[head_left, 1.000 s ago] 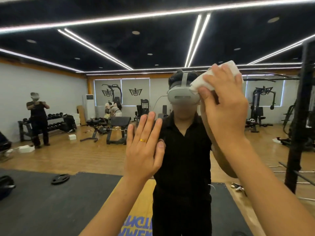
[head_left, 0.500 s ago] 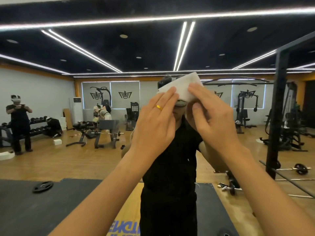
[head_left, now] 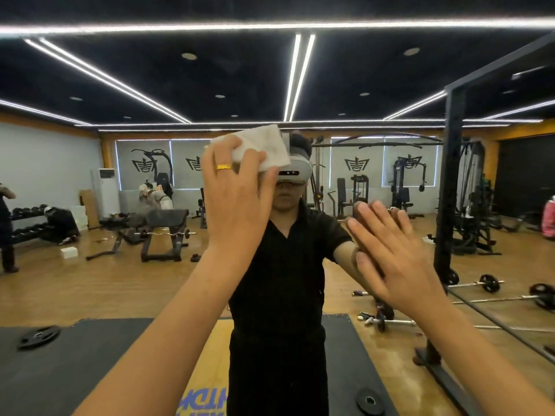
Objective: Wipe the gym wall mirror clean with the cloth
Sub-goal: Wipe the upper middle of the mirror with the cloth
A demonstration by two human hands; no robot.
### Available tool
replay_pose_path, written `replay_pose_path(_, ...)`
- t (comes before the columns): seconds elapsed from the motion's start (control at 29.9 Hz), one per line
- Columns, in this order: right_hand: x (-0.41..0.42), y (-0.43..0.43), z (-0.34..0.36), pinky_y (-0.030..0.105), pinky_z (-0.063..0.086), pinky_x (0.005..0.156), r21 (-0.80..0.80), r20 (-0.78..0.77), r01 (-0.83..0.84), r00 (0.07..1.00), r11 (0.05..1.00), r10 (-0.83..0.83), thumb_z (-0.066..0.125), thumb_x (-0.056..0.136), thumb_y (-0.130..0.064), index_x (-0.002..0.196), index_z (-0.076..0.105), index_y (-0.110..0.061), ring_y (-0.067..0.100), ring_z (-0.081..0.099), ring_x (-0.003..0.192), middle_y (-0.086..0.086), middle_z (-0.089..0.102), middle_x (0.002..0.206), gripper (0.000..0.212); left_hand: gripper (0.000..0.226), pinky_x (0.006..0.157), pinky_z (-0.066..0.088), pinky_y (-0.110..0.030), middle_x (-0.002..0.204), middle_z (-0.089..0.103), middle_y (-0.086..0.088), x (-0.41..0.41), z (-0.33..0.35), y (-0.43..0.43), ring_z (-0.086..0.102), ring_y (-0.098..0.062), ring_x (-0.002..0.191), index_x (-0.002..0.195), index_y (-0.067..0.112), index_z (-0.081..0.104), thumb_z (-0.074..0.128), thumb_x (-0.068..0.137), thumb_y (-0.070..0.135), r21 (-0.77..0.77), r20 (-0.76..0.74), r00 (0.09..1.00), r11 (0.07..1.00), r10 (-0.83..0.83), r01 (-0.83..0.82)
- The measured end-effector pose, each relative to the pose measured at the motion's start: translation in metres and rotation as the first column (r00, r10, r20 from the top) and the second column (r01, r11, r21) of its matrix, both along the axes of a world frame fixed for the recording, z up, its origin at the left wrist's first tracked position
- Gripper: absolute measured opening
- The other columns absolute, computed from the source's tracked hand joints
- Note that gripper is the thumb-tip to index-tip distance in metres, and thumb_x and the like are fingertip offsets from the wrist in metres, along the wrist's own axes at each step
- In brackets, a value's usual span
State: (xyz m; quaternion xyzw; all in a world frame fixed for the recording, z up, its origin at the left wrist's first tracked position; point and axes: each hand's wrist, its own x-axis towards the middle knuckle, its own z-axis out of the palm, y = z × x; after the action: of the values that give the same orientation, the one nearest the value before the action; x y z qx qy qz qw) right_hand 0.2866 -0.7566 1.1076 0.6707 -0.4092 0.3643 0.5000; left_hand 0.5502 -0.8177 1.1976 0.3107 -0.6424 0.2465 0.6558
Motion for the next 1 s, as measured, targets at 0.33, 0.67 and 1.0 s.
replay_pose_path(0.33, -0.006, -0.013, -0.013, 0.055, 0.022, 0.126, -0.101, -0.004, 0.011, 1.000, 0.995, -0.011, 0.048, 0.103, -0.024, 0.152, 0.047, -0.009, 0.031, 0.031, 0.154, 0.014, 0.037, 0.163, 0.051, 0.041, 0.111, 0.046, -0.058, 0.159, 0.044, -0.008, 0.010, -0.005, -0.004, 0.043, -0.037, 0.146, 0.145, 0.013, 0.056, 0.052, 0.105, 0.018, 0.029, 0.015, 0.993, 0.993, -0.113, 0.113)
replay_pose_path(0.67, -0.006, -0.015, -0.013, 0.051, 0.017, 0.127, -0.110, 0.003, 0.025, 1.000, 0.994, -0.025, 0.050, 0.103, -0.023, 0.151, 0.048, -0.009, 0.031, 0.032, 0.153, 0.014, 0.038, 0.162, 0.051, 0.040, 0.119, 0.029, -0.054, 0.157, 0.041, -0.002, 0.006, 0.019, 0.000, 0.031, -0.039, 0.151, 0.143, 0.012, 0.059, 0.057, 0.103, 0.006, -0.016, 0.103, 0.994, 0.999, -0.031, 0.033)
replay_pose_path(1.0, -0.008, -0.017, -0.015, 0.053, 0.026, 0.125, -0.118, 0.023, -0.016, 1.000, 0.993, 0.019, 0.052, 0.101, -0.023, 0.149, 0.052, -0.010, 0.028, 0.033, 0.153, 0.013, 0.041, 0.161, 0.049, 0.054, 0.112, 0.039, -0.061, 0.145, 0.058, -0.020, -0.009, 0.080, 0.018, 0.039, -0.049, 0.144, 0.137, 0.009, 0.062, 0.032, 0.101, 0.035, -0.011, 0.001, 0.998, 0.997, 0.070, -0.070)
